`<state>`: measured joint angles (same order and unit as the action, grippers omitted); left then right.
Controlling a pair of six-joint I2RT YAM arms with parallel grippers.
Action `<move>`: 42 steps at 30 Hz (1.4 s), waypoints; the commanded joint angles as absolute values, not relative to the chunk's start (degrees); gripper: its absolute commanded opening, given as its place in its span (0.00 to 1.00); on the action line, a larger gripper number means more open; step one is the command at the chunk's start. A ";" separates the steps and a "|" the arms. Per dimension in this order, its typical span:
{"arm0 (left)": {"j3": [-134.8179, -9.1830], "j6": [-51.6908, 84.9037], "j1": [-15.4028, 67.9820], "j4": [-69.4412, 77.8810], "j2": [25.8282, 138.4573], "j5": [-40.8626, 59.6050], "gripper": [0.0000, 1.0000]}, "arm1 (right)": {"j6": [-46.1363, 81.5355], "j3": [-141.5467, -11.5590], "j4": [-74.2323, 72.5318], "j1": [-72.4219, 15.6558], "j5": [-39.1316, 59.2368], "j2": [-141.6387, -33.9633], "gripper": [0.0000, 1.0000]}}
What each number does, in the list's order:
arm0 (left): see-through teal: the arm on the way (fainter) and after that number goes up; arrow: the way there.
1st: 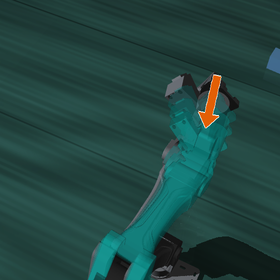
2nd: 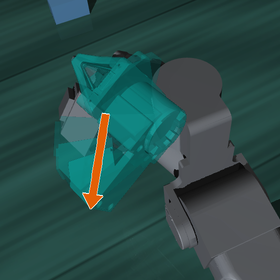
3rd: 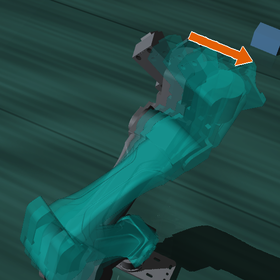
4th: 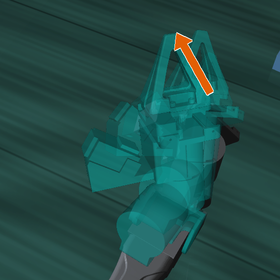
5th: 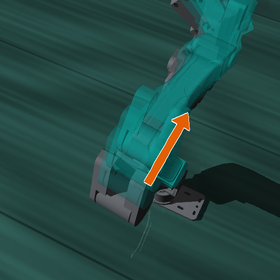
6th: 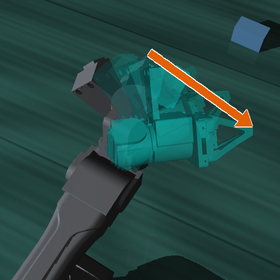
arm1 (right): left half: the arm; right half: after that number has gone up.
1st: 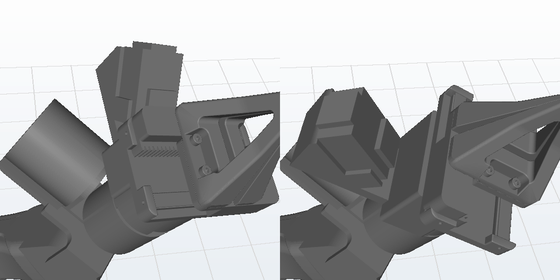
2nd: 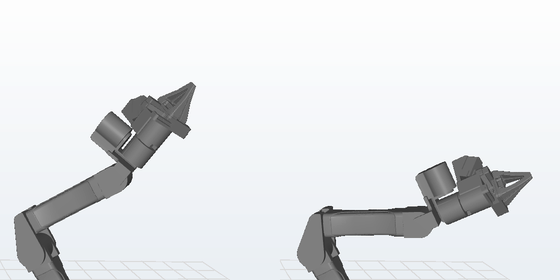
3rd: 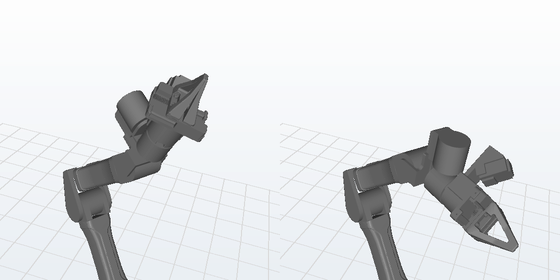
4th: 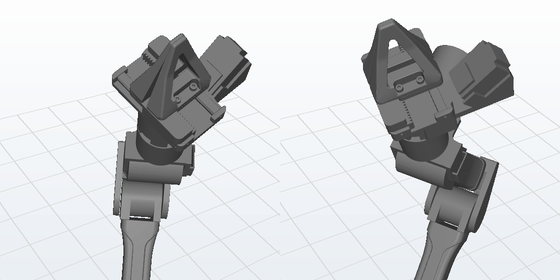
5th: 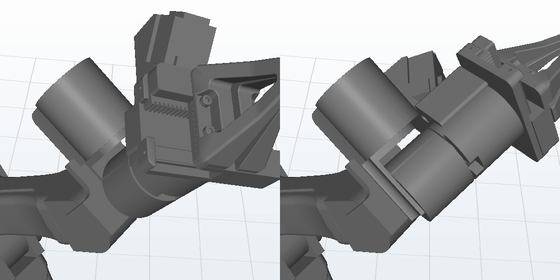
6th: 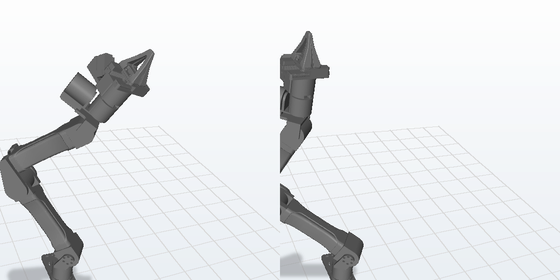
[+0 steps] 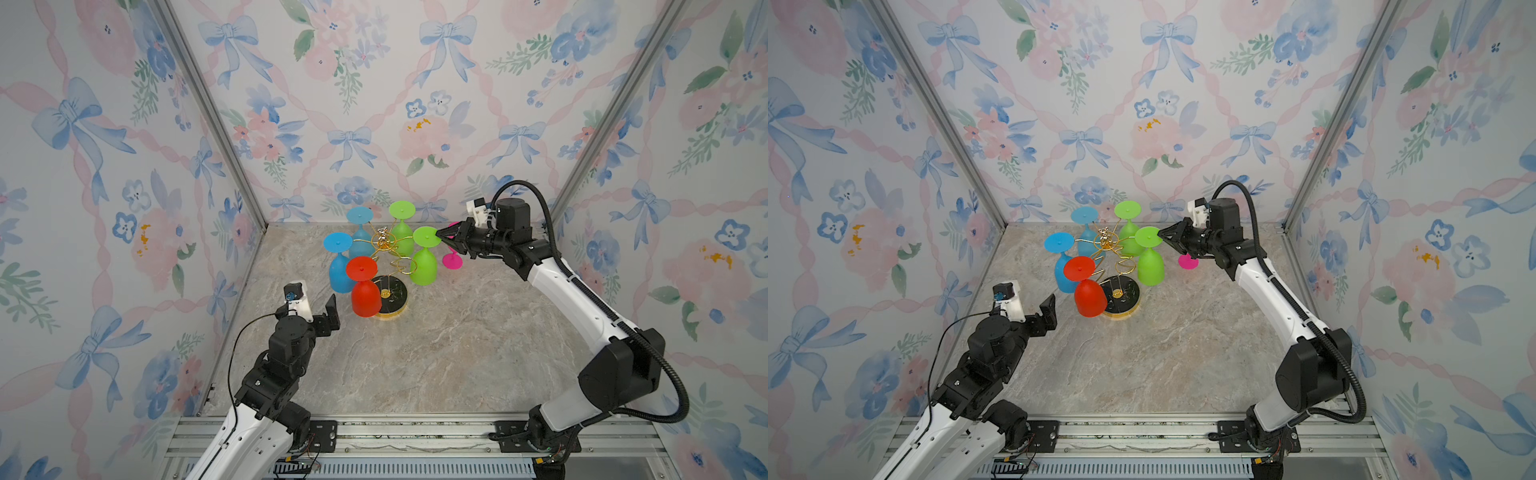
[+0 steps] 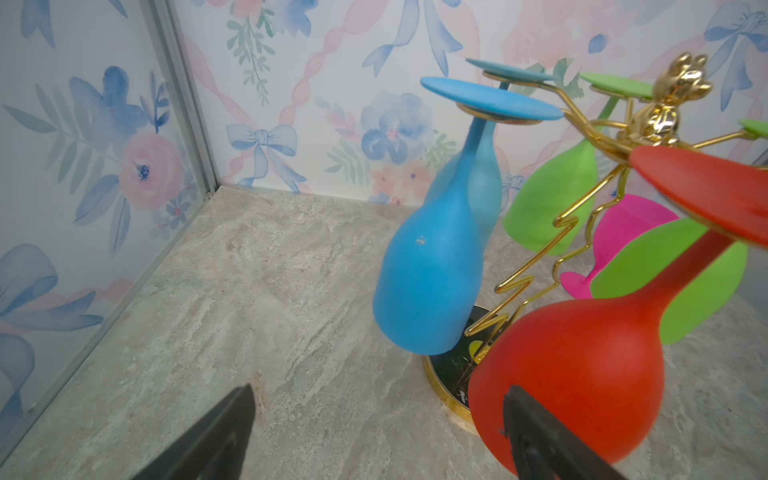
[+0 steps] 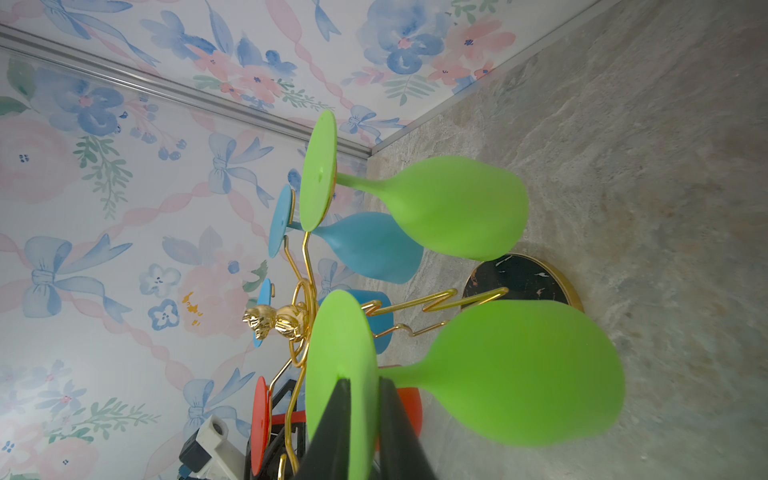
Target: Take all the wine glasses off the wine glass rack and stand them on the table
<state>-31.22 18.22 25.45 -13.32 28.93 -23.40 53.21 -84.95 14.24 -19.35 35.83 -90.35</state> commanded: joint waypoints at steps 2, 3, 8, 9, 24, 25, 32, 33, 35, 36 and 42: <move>-30.38 17.50 25.03 -12.30 28.06 -24.26 0.95 | 53.84 -84.55 12.75 -20.13 36.99 -90.35 0.13; -30.35 17.53 25.03 -12.33 28.03 -24.26 0.95 | 53.91 -84.55 12.76 -20.12 36.96 -90.29 0.13; -30.32 17.58 25.01 -12.30 27.54 -24.28 0.95 | 54.49 -84.27 12.22 -20.12 37.23 -90.18 0.10; -30.28 17.62 24.96 -12.32 27.51 -24.31 0.95 | 54.63 -84.20 12.10 -20.10 37.32 -90.10 0.10; -30.21 17.62 24.97 -12.31 27.52 -24.19 0.95 | 56.74 -83.25 8.88 -20.39 38.24 -89.72 0.02; -30.22 17.64 24.98 -12.30 27.51 -24.18 0.95 | 56.91 -83.38 8.65 -20.52 38.29 -89.87 0.01; -30.23 17.67 24.98 -12.26 27.33 -24.19 0.95 | 57.30 -84.15 8.33 -21.18 38.41 -90.26 0.00; -30.16 17.69 25.01 -12.31 27.41 -24.12 0.95 | 57.42 -84.16 8.21 -21.27 38.46 -90.26 0.00; -30.23 17.67 24.98 -12.31 27.51 -24.15 0.95 | 57.56 -84.22 8.12 -21.44 38.41 -90.26 0.00; -30.23 17.67 25.03 -12.30 27.48 -24.16 0.95 | 57.70 -84.29 7.95 -21.53 38.41 -90.26 0.00; -30.21 17.67 25.05 -12.30 27.51 -24.00 0.95 | 58.10 -84.93 7.63 -22.06 38.46 -90.79 0.00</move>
